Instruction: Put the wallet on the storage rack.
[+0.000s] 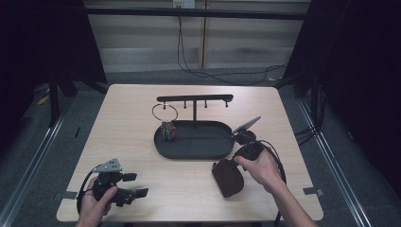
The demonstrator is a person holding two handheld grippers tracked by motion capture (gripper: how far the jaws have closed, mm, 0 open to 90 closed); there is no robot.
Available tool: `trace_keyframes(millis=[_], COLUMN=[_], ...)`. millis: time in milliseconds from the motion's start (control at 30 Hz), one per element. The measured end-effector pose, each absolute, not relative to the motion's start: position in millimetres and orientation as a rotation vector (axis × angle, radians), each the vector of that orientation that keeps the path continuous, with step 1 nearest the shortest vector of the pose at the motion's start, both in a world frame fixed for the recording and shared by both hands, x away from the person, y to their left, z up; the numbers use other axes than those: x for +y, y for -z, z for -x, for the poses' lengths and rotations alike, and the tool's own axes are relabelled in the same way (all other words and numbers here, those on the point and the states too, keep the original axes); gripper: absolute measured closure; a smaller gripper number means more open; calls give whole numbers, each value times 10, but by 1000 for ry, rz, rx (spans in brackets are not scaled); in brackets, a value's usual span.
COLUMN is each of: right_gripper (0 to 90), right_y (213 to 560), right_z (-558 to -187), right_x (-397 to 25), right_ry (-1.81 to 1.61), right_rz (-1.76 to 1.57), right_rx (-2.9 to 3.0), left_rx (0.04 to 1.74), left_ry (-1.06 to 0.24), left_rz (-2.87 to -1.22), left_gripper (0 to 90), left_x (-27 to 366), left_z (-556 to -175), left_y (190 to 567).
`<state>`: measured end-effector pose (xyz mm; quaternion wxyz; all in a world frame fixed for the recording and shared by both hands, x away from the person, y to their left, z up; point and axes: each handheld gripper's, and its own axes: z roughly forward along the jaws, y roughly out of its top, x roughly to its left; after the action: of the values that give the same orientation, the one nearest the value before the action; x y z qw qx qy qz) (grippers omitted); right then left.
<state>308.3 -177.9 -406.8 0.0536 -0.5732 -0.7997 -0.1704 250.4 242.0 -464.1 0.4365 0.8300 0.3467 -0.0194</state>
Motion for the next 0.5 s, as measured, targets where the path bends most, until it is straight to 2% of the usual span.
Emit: trace_keyframes(millis=[500], right_gripper=[840], right_y=[3858], right_z=[-3108], right_x=[-1841], right_ry=[406], right_rz=[1785], right_rx=[-2502], left_rx=[867], left_ry=[49], left_rz=[-2072], left_gripper=[167], left_x=[2408], left_z=[-2511], left_y=[4647])
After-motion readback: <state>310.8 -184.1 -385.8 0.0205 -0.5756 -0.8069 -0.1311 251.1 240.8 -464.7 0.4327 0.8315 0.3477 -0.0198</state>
